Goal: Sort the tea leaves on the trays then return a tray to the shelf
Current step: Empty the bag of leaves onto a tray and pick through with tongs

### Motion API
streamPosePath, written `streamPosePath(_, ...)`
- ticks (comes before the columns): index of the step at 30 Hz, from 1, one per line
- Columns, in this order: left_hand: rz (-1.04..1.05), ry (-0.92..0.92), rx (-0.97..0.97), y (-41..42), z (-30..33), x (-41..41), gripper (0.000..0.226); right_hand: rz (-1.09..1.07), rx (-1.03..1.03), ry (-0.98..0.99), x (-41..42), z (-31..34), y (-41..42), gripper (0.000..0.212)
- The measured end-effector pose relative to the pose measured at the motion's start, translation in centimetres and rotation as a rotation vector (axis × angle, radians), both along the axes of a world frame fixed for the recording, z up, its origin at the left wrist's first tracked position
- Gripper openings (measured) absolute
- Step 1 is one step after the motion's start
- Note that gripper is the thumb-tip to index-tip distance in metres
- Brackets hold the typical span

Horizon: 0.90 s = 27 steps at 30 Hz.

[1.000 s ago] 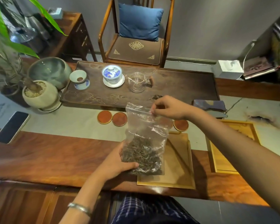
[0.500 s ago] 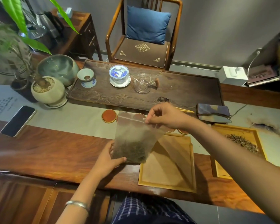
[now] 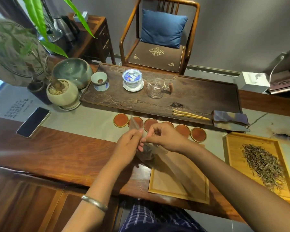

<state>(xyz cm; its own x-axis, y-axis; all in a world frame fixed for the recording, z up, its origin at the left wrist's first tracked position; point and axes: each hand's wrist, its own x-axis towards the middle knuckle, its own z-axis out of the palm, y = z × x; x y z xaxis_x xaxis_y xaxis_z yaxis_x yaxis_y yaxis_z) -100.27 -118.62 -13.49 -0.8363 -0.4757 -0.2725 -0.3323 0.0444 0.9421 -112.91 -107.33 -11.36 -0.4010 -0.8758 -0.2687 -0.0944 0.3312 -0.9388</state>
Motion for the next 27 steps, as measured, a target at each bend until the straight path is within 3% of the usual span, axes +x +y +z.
streamPosePath(8,-0.004,-0.015,0.005,0.7,-0.4,0.3,0.027,0.069,0.003,-0.037,0.4,0.1,0.8,0.011)
streamPosePath(12,-0.057,-0.003,-0.004,0.3,-0.2,0.6,0.021,0.056,0.011,-0.115,1.3,0.0,0.4,0.021)
streamPosePath(16,-0.091,-0.025,0.029,-0.2,-0.1,1.0,0.022,0.084,0.052,-0.056,1.8,-0.4,-0.2,0.022)
streamPosePath(25,0.002,0.006,0.033,-0.7,0.7,1.1,0.027,-0.100,-0.004,-0.007,2.9,-0.7,-1.3,0.033)
streamPosePath(27,0.092,-0.015,0.060,-1.5,0.7,1.6,0.031,-0.270,0.007,-0.091,2.2,-0.9,-1.1,0.030)
